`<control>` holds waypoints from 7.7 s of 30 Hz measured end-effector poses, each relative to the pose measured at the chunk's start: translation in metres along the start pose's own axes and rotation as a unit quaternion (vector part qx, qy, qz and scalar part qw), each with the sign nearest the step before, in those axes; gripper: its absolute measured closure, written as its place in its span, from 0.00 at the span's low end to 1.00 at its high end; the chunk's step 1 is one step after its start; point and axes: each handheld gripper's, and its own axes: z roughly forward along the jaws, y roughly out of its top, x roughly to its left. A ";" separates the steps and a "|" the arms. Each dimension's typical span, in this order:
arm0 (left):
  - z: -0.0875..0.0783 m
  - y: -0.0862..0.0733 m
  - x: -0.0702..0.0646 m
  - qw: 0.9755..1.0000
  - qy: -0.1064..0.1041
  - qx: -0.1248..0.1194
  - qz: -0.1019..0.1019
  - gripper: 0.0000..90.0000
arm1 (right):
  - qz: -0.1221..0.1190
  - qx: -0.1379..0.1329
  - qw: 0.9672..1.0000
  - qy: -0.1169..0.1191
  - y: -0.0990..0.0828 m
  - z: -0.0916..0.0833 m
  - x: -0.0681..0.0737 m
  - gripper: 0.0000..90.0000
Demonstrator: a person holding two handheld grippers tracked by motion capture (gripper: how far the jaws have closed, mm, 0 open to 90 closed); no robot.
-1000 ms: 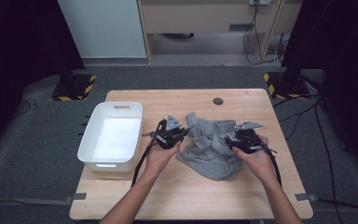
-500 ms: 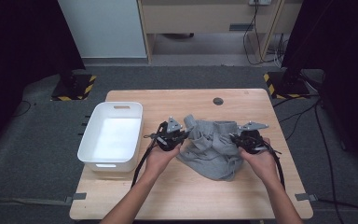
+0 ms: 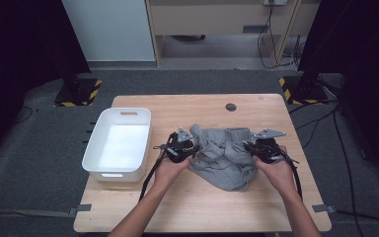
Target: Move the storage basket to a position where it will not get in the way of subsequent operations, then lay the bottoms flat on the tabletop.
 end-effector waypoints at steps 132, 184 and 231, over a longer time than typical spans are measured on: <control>-0.062 0.072 0.041 0.995 0.048 -0.072 0.050 0.91 | 0.011 -0.129 0.992 -0.001 0.056 -0.067 -0.041 0.96; -0.087 0.090 0.070 0.995 0.060 -0.061 0.046 0.91 | -0.009 -0.124 0.992 -0.011 0.087 -0.075 -0.042 0.96; -0.022 0.078 0.078 0.994 0.102 0.009 0.036 0.64 | 0.008 -0.034 0.997 -0.063 0.066 0.005 -0.069 0.51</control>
